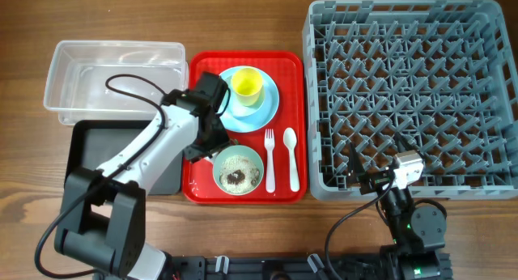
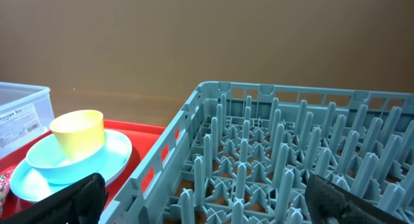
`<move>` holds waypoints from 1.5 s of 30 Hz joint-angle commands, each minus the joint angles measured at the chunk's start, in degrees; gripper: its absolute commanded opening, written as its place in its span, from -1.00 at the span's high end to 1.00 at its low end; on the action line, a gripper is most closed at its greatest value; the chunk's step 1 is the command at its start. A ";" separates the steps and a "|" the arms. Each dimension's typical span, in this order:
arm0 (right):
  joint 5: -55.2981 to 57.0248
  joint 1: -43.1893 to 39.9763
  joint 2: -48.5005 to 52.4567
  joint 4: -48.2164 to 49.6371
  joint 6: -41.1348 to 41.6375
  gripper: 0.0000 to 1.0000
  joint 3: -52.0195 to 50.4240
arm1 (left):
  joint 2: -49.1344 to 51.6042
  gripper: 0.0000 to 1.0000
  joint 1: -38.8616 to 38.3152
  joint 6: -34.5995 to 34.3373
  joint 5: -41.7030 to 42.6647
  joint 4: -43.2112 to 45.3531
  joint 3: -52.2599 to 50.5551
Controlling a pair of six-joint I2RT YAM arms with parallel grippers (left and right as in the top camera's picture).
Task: Sort waste into correct bins and load items into the dishwasher rack
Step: 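Reach the left gripper to the white tissue on the red tray and grasp it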
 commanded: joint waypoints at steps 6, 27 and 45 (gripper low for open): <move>-0.68 -0.28 -0.33 0.33 -0.26 -0.99 -0.07 | 0.44 -0.25 -2.29 -9.66 -4.42 1.22 -3.13; -0.68 -0.28 -0.33 0.33 -0.24 -1.00 -0.07 | 0.44 -0.04 -5.05 -9.64 -7.45 7.87 -6.12; -0.68 -0.28 -0.33 0.33 -0.26 -0.99 -0.07 | 0.44 0.02 -5.05 -9.60 -8.35 8.28 -6.12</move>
